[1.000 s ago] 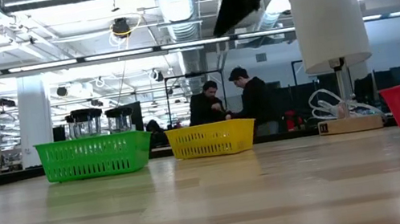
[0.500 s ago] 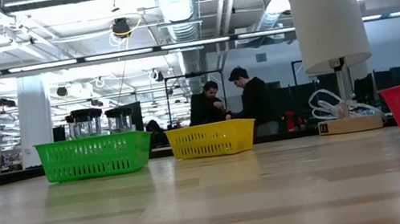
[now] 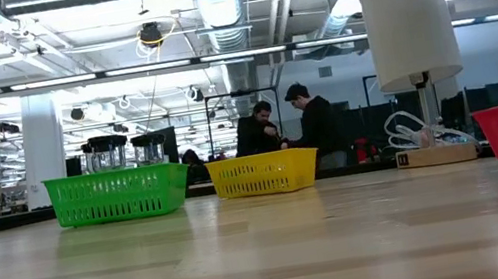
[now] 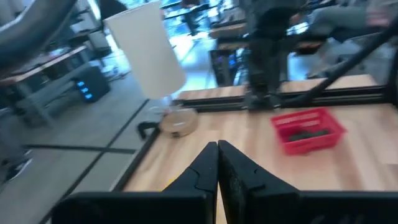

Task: Pick & Place Office items
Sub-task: Return to Home Position

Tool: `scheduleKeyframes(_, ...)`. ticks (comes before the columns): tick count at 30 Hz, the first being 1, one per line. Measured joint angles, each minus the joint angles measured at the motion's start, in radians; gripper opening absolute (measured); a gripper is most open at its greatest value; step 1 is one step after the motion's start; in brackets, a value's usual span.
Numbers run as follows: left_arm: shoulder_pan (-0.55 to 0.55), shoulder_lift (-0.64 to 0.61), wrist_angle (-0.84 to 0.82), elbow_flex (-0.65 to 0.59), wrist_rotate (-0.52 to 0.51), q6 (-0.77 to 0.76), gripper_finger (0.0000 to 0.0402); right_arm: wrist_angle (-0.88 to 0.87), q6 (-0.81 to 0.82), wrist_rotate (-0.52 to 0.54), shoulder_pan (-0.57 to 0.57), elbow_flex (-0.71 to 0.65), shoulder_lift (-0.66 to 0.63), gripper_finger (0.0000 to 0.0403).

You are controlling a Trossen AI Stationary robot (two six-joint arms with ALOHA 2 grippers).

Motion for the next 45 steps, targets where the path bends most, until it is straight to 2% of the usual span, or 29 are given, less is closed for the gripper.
scheduleKeyframes(4, 0.074, -0.071, -0.070, 0.000, 0.008, 0.008, 0.0001, -0.051, -0.002, -0.001, -0.027, 0.000, -0.066, 0.0000)
scheduleKeyframes(8, 0.119, -0.164, -0.085, 0.000, 0.085, 0.057, 0.0002, -0.070, -0.047, -0.001, -0.051, 0.000, -0.133, 0.0000)
scheduleKeyframes(13, 0.150, -0.286, -0.084, 0.000, 0.178, 0.125, 0.0001, -0.077, -0.039, -0.006, -0.100, 0.000, -0.217, 0.0000)
scheduleKeyframes(20, 0.170, -0.464, -0.080, -0.025, 0.259, 0.215, 0.0003, -0.052, -0.027, -0.056, -0.214, -0.025, -0.326, 0.0000)
scheduleKeyframes(25, 0.171, -0.620, -0.070, -0.175, 0.377, 0.218, 0.0001, 0.098, -0.011, -0.231, -0.289, -0.194, -0.417, 0.0000)
scheduleKeyframes(29, 0.171, -0.715, 0.086, -0.315, 0.415, 0.283, 0.0002, 0.237, -0.018, -0.290, -0.335, -0.312, -0.484, 0.0000)
scheduleKeyframes(34, 0.170, -0.758, 0.189, -0.509, 0.579, 0.342, 0.0001, 0.345, -0.040, -0.427, -0.391, -0.445, -0.548, 0.0000)
scheduleKeyframes(38, 0.189, -0.764, 0.353, -0.637, 0.529, 0.334, 0.0003, 0.401, -0.043, -0.525, -0.439, -0.535, -0.581, 0.0000)
scheduleKeyframes(40, 0.213, -0.764, 0.383, -0.681, 0.518, 0.309, 0.0003, 0.435, -0.035, -0.556, -0.464, -0.567, -0.599, 0.0000)
scheduleKeyframes(45, 0.286, -0.762, 0.448, -0.775, 0.567, 0.241, 0.0002, 0.445, -0.014, -0.615, -0.532, -0.626, -0.647, 0.0000)
